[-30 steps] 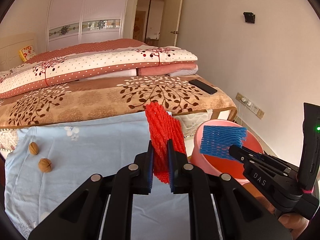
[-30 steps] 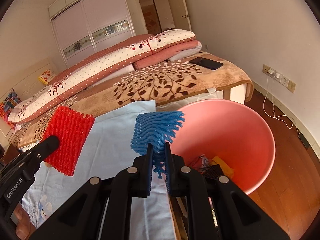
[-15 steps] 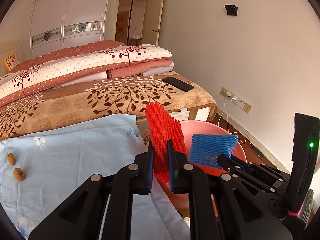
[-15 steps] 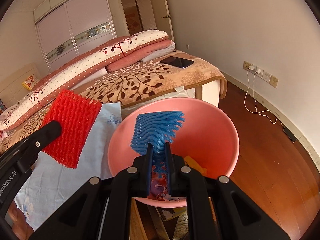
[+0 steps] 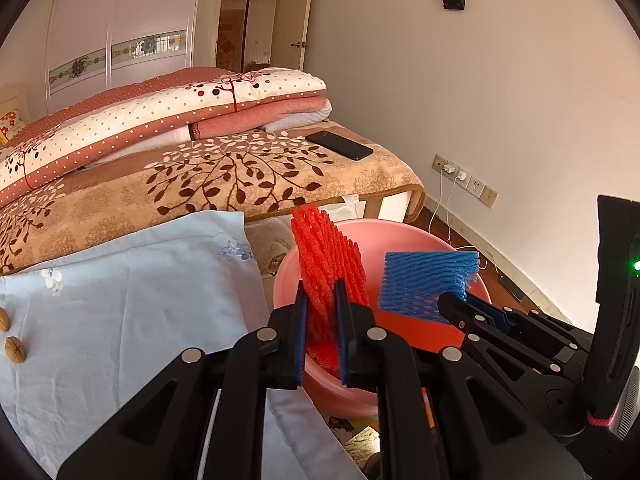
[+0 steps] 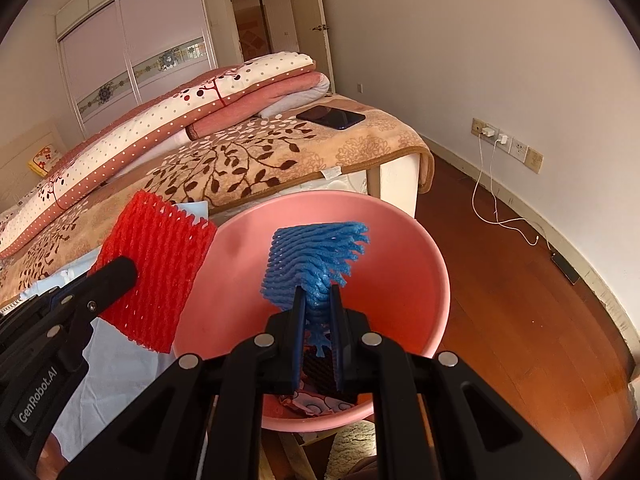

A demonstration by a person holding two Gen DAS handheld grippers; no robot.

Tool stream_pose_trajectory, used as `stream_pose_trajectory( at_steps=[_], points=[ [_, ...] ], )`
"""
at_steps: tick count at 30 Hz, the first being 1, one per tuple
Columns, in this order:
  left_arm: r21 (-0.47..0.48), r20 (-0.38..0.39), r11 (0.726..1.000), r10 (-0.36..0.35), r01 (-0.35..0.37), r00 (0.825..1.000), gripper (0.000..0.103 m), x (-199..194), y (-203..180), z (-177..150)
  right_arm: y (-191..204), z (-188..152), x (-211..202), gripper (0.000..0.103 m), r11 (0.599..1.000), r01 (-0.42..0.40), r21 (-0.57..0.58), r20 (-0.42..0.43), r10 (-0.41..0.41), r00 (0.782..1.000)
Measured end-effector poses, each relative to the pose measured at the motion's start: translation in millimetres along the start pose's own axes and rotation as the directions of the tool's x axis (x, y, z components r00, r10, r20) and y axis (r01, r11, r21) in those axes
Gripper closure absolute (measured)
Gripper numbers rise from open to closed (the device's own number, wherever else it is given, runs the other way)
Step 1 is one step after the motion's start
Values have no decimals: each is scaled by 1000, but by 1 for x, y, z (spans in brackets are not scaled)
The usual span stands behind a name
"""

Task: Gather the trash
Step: 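Carry the red and blue mesh foams over the pink bucket, then open both tools to drop the mesh foams into the bucket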

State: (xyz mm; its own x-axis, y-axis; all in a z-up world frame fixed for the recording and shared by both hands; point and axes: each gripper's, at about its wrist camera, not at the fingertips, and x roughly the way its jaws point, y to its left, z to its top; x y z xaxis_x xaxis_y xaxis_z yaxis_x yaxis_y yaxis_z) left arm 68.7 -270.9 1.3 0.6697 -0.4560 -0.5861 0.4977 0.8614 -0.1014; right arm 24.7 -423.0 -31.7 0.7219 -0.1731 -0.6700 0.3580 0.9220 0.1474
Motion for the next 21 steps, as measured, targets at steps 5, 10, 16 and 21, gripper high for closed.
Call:
stream_pose_trajectory(
  at_steps=[5,10,16,21],
  points=[
    [10,-21,1000,-20,21,1000,91,7,-4,-4,-5,-2,3,92,1000,12,11,-9,-12,1000],
    [15,-39,999,-29,29,999,91,12,-6,-9,-8,-3,5,92,1000,13,20,-15,-13,1000],
    [4,-55,999,-33,33,998,91,15,-5,-10,-5,-5,6,92,1000,9,19,-21,-9,1000],
    [3,-81,999,-41,41,996,88,18,-4,-11,-6,-5,6,92,1000,9,20,-21,-8,1000]
  ],
)
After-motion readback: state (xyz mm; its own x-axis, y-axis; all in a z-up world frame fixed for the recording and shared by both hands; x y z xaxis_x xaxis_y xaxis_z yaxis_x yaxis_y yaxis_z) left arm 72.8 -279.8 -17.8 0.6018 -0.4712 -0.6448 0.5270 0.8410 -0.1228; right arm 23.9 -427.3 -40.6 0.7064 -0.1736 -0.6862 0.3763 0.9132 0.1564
